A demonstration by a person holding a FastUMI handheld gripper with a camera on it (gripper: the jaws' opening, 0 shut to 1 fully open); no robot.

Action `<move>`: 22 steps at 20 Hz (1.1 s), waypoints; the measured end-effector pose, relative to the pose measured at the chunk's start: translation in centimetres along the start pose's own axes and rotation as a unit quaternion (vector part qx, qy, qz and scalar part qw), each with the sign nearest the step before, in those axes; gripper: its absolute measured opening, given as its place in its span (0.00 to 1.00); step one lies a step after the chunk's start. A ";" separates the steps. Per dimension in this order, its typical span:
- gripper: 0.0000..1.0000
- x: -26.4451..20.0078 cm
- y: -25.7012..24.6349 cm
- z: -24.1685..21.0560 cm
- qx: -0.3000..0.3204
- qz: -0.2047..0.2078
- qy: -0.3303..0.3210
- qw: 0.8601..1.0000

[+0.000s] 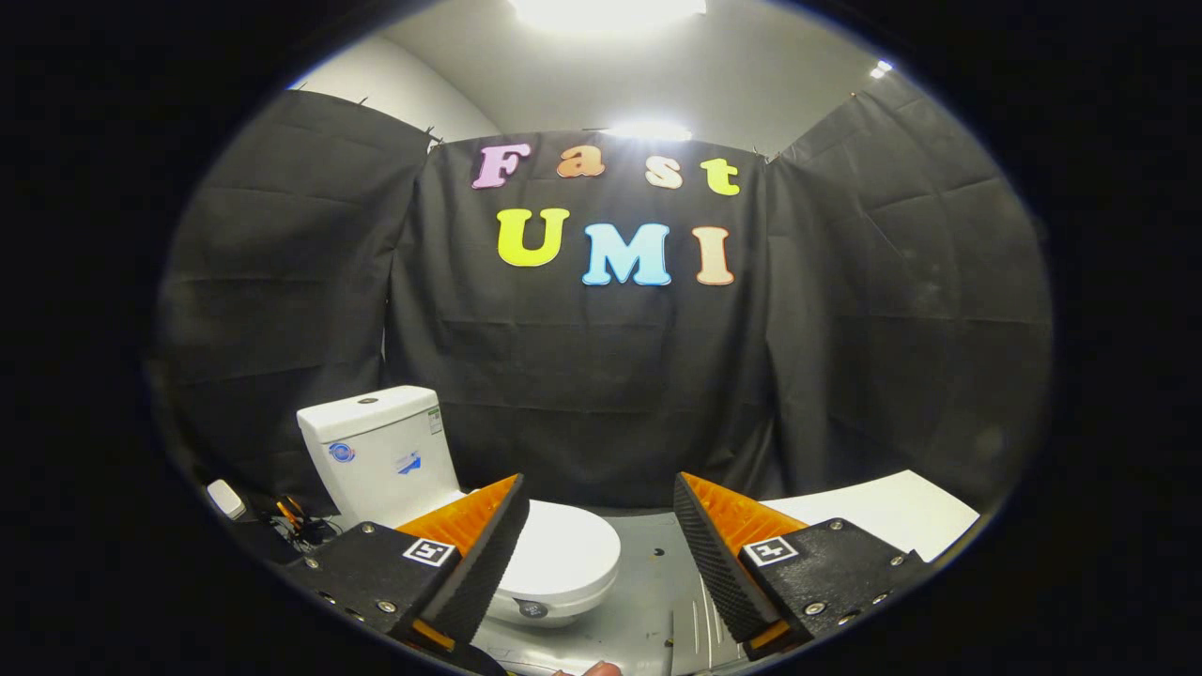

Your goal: Open the toilet lid.

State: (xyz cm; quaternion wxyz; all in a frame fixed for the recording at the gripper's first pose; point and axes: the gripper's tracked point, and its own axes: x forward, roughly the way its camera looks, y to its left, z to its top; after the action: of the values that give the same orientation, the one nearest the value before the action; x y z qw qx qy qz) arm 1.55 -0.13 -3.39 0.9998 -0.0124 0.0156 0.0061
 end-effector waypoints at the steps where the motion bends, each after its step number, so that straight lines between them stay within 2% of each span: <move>1: 0.95 0.2 0.0 -0.3 -0.004 0.000 0.001 1.000; 8: 0.96 1.9 0.5 -2.8 0.026 -0.002 0.004 1.000; 16: 0.95 3.5 1.7 -6.4 0.102 -0.003 0.012 0.995; 19: 0.95 4.7 2.6 -7.7 0.141 -0.001 0.018 0.990; 22: 0.96 5.9 4.0 -9.9 0.200 0.007 0.030 0.979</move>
State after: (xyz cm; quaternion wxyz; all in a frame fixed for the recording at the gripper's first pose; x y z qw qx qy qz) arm 7.12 3.72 -13.57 0.9811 0.1879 0.0463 0.0092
